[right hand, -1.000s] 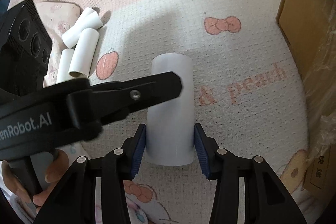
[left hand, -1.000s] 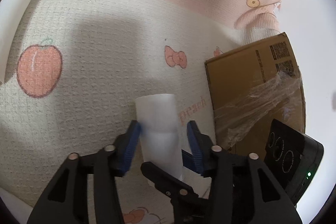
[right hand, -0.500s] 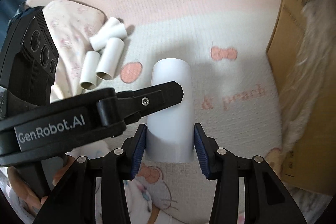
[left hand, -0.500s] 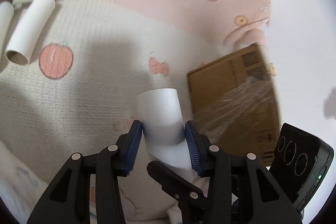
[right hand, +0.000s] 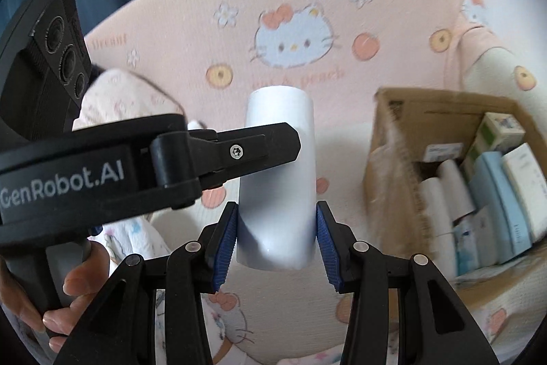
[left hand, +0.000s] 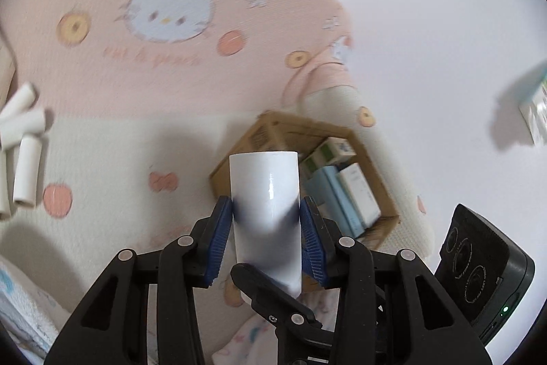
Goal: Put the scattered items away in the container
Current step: 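Lift and carry the white tube with the right gripper to the box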
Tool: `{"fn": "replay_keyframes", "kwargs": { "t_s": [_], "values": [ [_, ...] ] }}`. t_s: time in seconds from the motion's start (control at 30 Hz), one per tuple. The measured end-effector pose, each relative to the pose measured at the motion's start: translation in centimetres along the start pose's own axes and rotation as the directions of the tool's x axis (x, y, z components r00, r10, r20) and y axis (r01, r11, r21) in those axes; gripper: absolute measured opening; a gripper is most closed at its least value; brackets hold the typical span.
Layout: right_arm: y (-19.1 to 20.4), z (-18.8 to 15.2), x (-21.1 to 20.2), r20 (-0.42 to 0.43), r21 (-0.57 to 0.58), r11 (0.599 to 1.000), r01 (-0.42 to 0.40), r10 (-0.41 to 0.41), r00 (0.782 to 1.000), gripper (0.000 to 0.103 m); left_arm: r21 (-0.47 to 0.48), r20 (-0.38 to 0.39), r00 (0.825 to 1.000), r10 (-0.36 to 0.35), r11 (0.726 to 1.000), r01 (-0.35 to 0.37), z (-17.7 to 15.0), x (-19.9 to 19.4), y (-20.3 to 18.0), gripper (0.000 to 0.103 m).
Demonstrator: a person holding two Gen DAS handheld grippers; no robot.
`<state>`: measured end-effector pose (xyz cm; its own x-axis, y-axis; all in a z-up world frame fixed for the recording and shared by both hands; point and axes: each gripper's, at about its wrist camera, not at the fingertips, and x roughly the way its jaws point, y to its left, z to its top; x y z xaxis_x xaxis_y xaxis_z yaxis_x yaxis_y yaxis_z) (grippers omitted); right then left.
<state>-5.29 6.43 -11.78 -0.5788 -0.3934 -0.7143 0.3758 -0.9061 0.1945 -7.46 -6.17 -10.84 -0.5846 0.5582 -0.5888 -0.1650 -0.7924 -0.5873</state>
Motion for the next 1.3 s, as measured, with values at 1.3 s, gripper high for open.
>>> {"fn": "replay_keyframes", "kwargs": {
  "t_s": [1.3],
  "values": [
    [-19.4, 3.9, 0.5, -0.219, 0.234, 0.969, 0.084, -0.032, 0.975, 0.042, 0.047, -0.398, 0.917, 0.010, 0.999, 0.009, 4.6, 19.8, -11.4, 0.045]
  ]
}}
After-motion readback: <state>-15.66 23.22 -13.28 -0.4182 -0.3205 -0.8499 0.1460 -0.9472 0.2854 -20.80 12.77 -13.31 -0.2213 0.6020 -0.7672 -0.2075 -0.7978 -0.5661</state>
